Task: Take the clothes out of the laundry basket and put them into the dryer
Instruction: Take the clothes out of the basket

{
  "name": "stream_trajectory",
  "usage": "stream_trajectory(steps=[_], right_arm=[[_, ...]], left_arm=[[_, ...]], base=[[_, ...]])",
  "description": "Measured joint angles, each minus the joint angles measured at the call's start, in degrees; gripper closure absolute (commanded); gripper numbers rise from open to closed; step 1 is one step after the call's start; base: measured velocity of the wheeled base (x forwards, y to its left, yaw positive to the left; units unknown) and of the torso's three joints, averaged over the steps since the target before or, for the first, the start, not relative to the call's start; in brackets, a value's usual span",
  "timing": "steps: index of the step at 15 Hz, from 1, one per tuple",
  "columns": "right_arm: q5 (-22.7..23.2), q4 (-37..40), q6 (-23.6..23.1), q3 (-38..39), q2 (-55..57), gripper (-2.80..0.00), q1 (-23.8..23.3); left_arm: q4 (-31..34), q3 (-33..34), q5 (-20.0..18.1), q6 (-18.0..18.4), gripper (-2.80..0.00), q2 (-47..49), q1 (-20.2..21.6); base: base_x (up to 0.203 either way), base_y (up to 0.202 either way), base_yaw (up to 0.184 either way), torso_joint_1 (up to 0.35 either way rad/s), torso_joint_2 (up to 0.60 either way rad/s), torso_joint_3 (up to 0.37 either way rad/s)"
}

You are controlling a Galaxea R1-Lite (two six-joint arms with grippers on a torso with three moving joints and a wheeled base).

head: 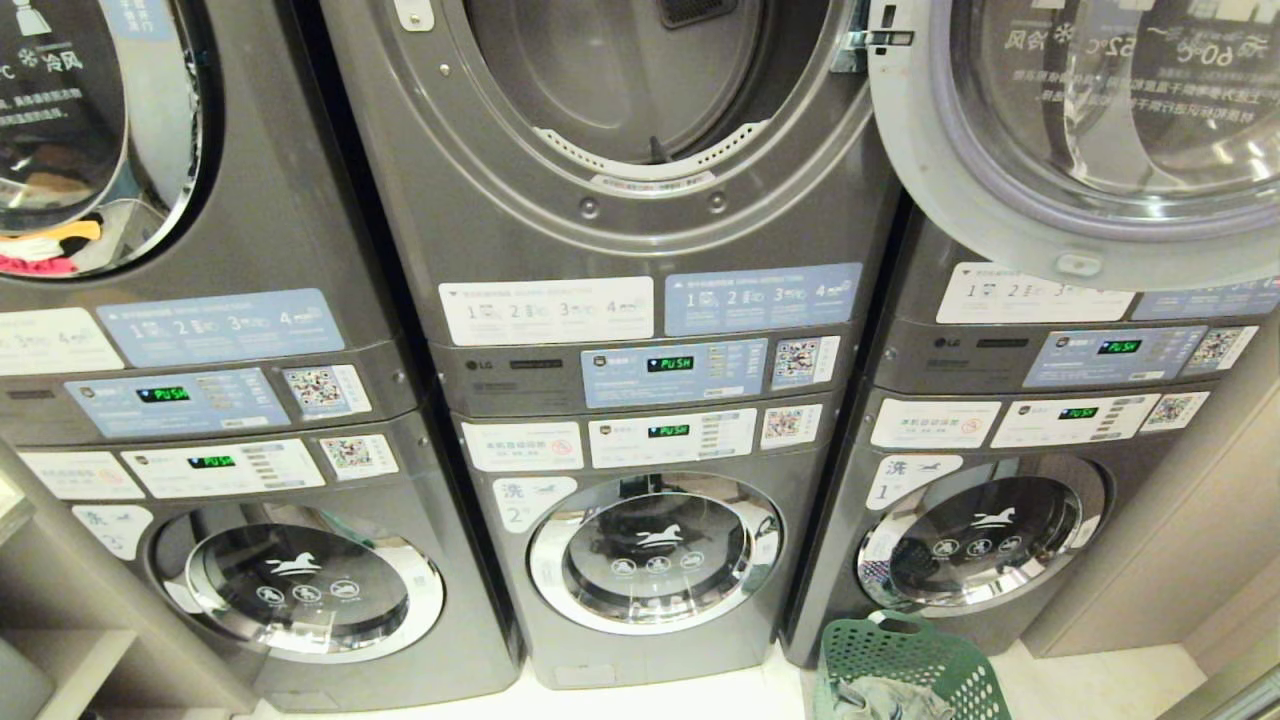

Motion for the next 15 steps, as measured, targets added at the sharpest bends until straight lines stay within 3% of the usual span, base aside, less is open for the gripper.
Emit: stream_trajectory(steps=[15], right_arm=[[0.0, 0.0, 0.0, 0.0, 0.0, -2.80, 0.0]], left_arm=[[0.0, 0.0, 0.0, 0.0, 0.00, 0.0, 0.0]], base=[[0.000, 0.000, 0.000, 0.000, 0.00, 0.000]])
